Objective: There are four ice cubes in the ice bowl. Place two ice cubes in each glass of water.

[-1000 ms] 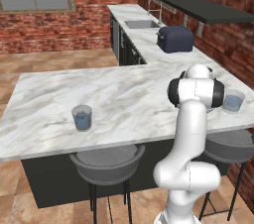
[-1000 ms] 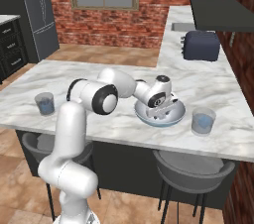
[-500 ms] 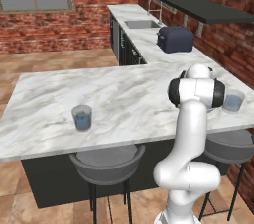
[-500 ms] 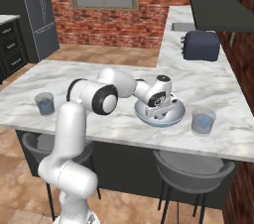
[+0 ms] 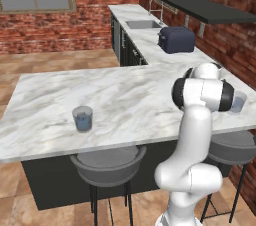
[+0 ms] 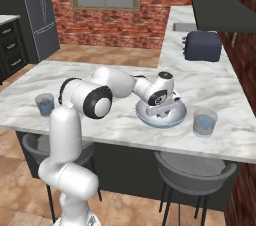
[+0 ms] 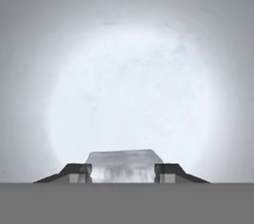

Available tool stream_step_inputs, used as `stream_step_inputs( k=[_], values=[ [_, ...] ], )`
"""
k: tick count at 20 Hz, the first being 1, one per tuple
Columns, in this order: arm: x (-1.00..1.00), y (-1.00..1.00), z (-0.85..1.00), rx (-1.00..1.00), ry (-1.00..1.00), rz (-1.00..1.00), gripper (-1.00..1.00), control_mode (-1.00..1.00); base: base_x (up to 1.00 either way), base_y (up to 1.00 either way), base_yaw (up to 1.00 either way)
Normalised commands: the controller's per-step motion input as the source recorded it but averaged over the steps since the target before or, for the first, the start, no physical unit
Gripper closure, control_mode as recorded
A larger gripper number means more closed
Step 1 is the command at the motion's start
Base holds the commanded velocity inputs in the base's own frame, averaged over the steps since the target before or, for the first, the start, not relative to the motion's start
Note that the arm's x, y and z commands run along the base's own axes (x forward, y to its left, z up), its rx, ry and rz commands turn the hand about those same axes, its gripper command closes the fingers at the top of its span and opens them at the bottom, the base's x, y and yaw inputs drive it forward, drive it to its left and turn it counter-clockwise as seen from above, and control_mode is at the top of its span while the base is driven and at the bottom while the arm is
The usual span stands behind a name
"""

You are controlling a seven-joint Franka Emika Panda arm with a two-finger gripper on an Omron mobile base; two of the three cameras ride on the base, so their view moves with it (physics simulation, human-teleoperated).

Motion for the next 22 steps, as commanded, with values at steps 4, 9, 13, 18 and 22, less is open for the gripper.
stream_step_inputs(
  k=[4, 9, 13, 18, 22],
  values=[
    [-0.19, 0.00, 0.99, 0.00, -0.23, 0.00, 1.00, -1.00, 0.00, 0.00, 0.00],
    [-0.31, -0.28, 0.93, -0.02, -0.03, -0.19, 1.00, -1.00, 0.00, 0.00, 0.00],
    [-0.32, -0.69, 0.70, -0.01, 0.06, -0.45, 1.00, -1.00, 0.00, 0.00, 0.00],
    [-0.17, -0.78, 0.47, 0.00, 0.00, -0.43, 1.00, -1.00, 0.00, 0.00, 0.00],
    [-0.21, -0.81, 0.10, 0.05, 0.02, -0.33, 1.00, -1.00, 0.00, 0.00, 0.00]
  ],
)
